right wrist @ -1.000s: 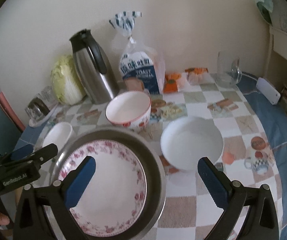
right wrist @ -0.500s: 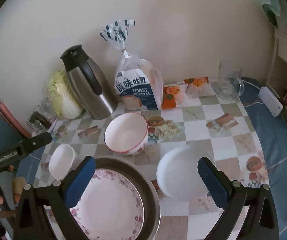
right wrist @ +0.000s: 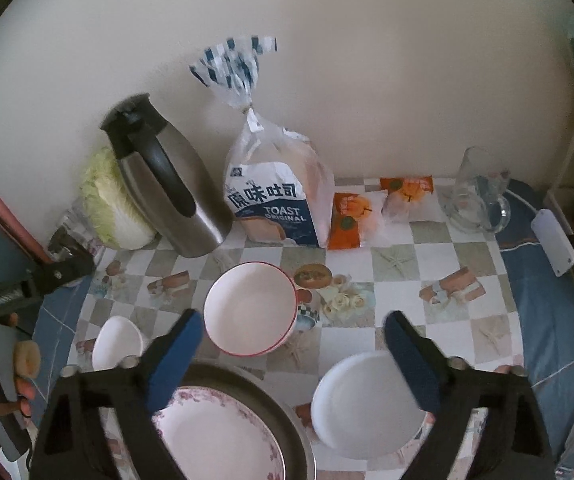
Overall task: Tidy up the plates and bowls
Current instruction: 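Move both tools to the rim of the red-rimmed white bowl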
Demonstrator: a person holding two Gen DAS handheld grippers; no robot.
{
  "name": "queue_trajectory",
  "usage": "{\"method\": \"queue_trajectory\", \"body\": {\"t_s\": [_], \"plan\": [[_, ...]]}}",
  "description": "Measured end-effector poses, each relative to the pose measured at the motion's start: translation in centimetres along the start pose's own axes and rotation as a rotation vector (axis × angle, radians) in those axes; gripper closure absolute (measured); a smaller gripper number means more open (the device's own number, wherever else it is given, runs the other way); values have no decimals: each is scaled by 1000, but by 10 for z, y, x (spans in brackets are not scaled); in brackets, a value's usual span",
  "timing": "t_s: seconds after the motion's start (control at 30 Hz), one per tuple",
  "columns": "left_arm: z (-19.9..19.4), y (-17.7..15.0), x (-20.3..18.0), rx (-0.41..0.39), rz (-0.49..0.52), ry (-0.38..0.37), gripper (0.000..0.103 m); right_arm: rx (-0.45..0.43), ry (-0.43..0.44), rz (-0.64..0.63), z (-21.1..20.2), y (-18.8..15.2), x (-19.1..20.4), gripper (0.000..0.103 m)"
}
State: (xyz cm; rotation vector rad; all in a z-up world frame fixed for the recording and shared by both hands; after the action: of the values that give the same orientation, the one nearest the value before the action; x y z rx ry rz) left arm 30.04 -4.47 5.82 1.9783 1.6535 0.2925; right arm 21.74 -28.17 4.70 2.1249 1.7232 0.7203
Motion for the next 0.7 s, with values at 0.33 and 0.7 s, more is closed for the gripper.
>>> {"method": "queue_trajectory", "body": {"t_s": [0.33, 0.7], "plan": [[59, -9, -16, 103, 11, -23, 7, 97, -25, -56, 56, 7, 11, 42], [118, -40, -27, 198, 75, 34, 42, 222, -18, -46, 113, -12, 13, 72]]}}
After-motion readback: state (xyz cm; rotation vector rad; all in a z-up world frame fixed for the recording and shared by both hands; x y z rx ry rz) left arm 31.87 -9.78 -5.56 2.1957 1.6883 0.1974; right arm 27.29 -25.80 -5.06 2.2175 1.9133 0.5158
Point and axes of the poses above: each gripper's, at about its wrist camera, not at the fingertips, and z roughly the way its jaws point, x to its left, y to its top, the point moved 2 cm from there along z, roughly the way its jaws point
